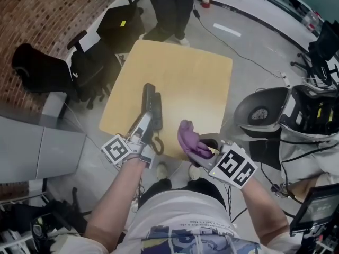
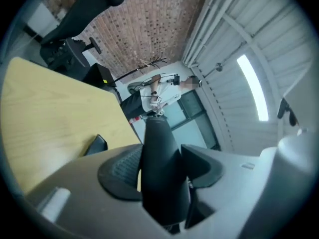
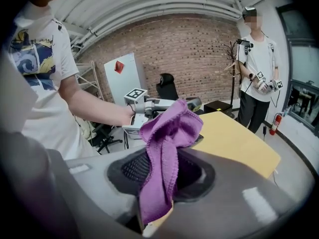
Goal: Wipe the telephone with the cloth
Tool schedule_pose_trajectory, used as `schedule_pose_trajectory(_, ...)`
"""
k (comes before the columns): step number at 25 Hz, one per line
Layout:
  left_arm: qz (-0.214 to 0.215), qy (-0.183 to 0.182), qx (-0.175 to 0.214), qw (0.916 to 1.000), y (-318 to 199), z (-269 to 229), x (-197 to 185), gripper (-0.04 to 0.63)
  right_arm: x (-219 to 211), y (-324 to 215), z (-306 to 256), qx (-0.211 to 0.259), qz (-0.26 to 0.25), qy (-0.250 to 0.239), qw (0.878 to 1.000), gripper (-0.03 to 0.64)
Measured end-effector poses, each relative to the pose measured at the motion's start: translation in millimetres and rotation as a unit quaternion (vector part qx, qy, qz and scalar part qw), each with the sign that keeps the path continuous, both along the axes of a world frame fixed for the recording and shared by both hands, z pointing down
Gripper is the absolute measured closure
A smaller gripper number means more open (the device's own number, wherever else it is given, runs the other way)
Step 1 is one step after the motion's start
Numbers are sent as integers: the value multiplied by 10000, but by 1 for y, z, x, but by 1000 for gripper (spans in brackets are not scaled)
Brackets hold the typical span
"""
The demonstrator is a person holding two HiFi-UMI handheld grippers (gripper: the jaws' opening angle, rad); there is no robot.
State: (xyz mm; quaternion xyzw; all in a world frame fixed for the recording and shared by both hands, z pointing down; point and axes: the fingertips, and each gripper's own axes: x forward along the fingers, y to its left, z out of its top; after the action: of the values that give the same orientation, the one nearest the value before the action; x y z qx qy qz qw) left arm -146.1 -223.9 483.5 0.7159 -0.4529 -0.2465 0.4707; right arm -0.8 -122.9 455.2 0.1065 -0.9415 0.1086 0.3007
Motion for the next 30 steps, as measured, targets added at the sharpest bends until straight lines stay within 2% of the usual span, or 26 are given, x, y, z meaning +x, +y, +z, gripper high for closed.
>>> schedule_pose_trajectory(1, -50, -380, -109, 9992, -3, 9, -3, 344, 3, -2, 1, -15, 5, 11, 10000, 499)
schedule_pose_trajectory(3, -96, -818, -255, 9963, -10, 24, -2, 344, 8, -6, 2, -52, 19, 35, 10000, 500)
schedule_pose_trajectory(7, -298, -1383, -622, 9880, -19, 59, -5, 344, 18, -7, 10, -170, 49, 82, 9998, 499)
schedule_pose_trajectory(11, -538, -1915, -1015, 9748, -24, 91, -13, 344, 28, 0, 14, -279, 97, 73, 9995, 499)
schedule_pose_trajectory(17, -420, -3078, -1309, 9415, -31, 117, -5, 344, 51, 4, 13, -409, 162, 115, 9990, 500)
schedule_pose_trajectory(20, -287, -3456, -1353, 9281, -30, 128, 1, 344, 59, 8, 12, -443, 183, 109, 9988, 500)
schedule_pose_trajectory(26, -305, -4070, -1508, 9004, -46, 143, -2, 342, 72, -2, 13, -537, 80, 109, 9985, 500)
schedule_pose_trajectory(30, -111, -4578, -1624, 8740, -45, 152, 2, 342, 81, -1, 14, -523, 74, 125, 9985, 499)
